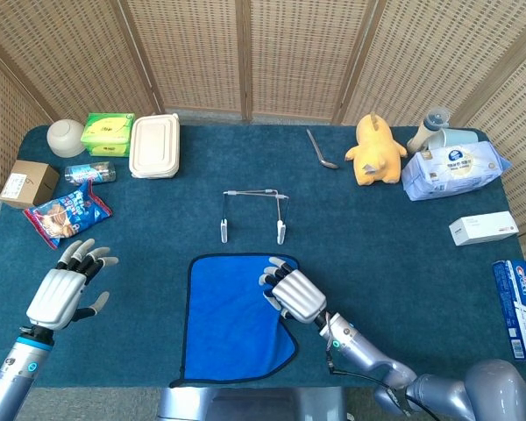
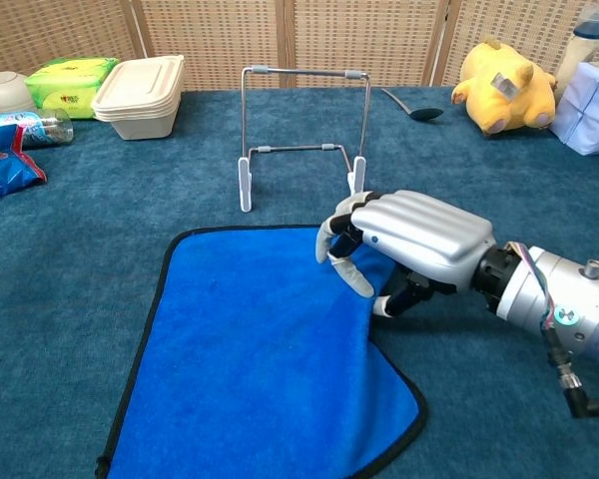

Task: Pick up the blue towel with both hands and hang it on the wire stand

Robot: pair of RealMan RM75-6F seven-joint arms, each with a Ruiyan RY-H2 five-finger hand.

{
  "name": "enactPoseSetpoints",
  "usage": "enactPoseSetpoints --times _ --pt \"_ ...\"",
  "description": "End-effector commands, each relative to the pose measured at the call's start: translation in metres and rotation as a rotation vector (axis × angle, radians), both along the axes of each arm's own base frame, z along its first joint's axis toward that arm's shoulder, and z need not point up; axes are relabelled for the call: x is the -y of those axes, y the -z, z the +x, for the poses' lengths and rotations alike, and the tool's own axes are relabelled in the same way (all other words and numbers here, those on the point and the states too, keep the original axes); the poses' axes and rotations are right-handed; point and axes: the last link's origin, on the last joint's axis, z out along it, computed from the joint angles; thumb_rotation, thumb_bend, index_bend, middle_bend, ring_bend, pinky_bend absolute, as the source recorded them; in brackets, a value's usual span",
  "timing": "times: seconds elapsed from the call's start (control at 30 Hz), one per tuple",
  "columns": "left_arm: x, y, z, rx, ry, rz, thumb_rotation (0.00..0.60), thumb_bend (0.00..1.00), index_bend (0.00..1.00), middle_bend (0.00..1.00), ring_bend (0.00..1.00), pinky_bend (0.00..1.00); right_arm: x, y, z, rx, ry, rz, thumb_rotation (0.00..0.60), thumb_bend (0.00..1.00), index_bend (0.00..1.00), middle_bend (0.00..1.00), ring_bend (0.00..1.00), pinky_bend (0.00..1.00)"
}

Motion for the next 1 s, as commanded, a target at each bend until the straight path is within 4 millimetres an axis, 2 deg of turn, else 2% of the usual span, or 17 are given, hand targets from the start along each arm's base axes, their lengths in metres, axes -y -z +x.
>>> enactPoseSetpoints --times 0.03,0.23,0.4,0.57,0.83,0.93,1.0 --pt "-0.0001 0.0003 -0.0003 0.001 -0.001 0.0 0.6 0.47 0.25 0.19 0.09 0.0 0.0003 0.0 0.0005 0.001 0.0 0.001 0.6 0.38 0.44 0.34 0.25 0.17" --pt "-0.0002 0.0013 -0.0007 0.002 -0.001 -0.002 0.6 0.47 0.25 0.19 0.09 0.0 0.0013 0.0003 0.0024 0.005 0.003 0.003 0.6 0.38 0.3 0.31 0.24 0.17" --pt "-0.0003 0.0009 -0.0007 0.005 -0.002 0.0 0.6 0.47 0.25 0.19 0.09 0.0 0.0009 0.001 0.0032 0.007 0.006 0.01 0.6 0.31 0.22 0.3 0.23 0.17" --pt "-0.0001 0.0003 -0.0008 0.006 -0.001 0.001 0.6 0.47 0.24 0.19 0.09 0.0 0.0007 0.0007 0.0037 0.007 0.006 0.012 0.6 0.26 0.19 0.3 0.23 0.17" --pt "0.0009 -0.0002 -0.0013 0.006 -0.001 0.002 0.6 0.47 0.24 0.19 0.08 0.0 -0.0004 0.0011 0.0034 0.0 0.006 0.015 0.6 0.27 0.19 0.3 0.23 0.17" --pt "0.0008 -0.0004 -0.0012 0.007 -0.001 0.003 0.6 0.47 0.24 0.19 0.08 0.0 -0.0014 0.0024 0.0029 -0.007 0.001 0.016 0.6 0.28 0.21 0.3 0.23 0.17" --pt "0.0005 -0.0007 -0.0008 0.006 0.002 0.004 0.6 0.47 0.24 0.19 0.09 0.0 -0.002 0.0033 0.0031 -0.012 -0.006 0.015 0.6 0.31 0.28 0.3 0.23 0.17"
